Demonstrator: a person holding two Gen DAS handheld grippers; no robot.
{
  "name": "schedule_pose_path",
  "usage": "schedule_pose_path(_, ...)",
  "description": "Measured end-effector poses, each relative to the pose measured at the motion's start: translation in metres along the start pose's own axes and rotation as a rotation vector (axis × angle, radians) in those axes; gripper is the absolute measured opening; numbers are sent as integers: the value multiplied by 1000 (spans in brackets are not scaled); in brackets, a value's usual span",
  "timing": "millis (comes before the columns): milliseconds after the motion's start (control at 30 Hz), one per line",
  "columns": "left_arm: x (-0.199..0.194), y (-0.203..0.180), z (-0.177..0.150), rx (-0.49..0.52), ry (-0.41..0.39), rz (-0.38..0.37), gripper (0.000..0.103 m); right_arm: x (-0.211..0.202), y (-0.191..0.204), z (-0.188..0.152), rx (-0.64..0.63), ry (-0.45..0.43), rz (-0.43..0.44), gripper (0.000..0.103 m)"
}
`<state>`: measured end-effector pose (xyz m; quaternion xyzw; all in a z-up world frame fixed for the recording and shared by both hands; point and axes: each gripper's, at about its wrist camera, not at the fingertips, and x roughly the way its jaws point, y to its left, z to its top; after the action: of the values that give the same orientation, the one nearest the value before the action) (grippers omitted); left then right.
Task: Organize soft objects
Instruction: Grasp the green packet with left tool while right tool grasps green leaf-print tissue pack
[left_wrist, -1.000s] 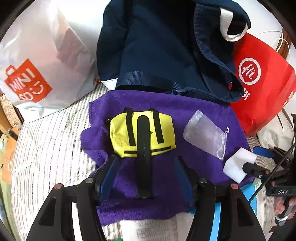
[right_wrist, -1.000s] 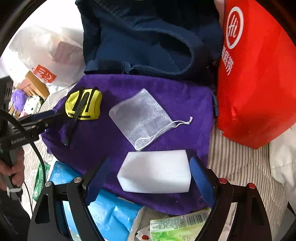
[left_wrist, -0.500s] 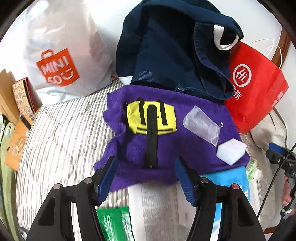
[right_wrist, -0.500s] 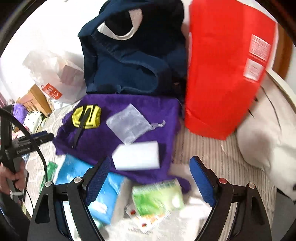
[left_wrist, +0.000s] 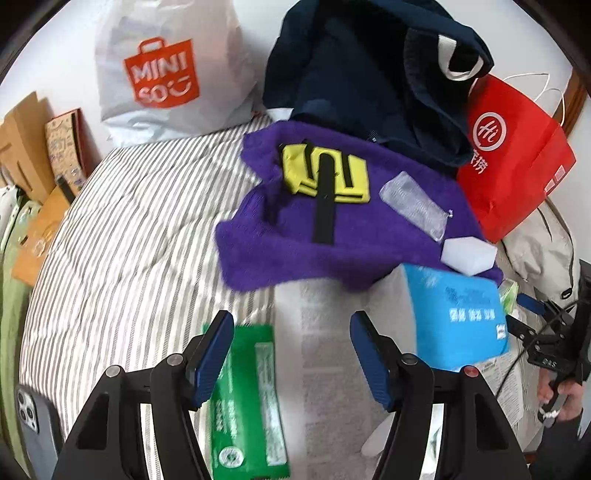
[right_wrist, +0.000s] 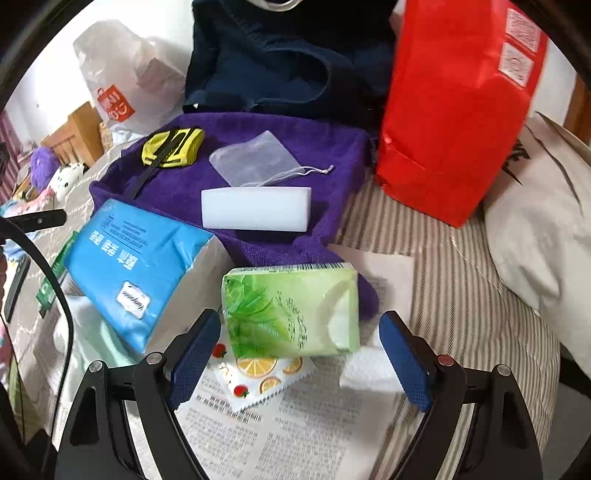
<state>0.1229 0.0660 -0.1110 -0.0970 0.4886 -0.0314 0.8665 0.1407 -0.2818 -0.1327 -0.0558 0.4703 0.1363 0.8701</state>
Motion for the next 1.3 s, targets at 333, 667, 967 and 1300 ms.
schedule_pose_path(333,-7,20,-21,-53,26,30,63,26,13,9,-102,15,7,70)
schedule_pose_path(667,-9,28,-36,-82,36,17,64,0,11,-9,-18,65,99,71)
schedule_pose_path(967,-11,28,-44,-78,37,-2,64,0,19,-39,55,139,61,86)
schedule_pose_path(1300,-16,26,-54,-61,35,6,64,1,33,-50,68,86,-5,75)
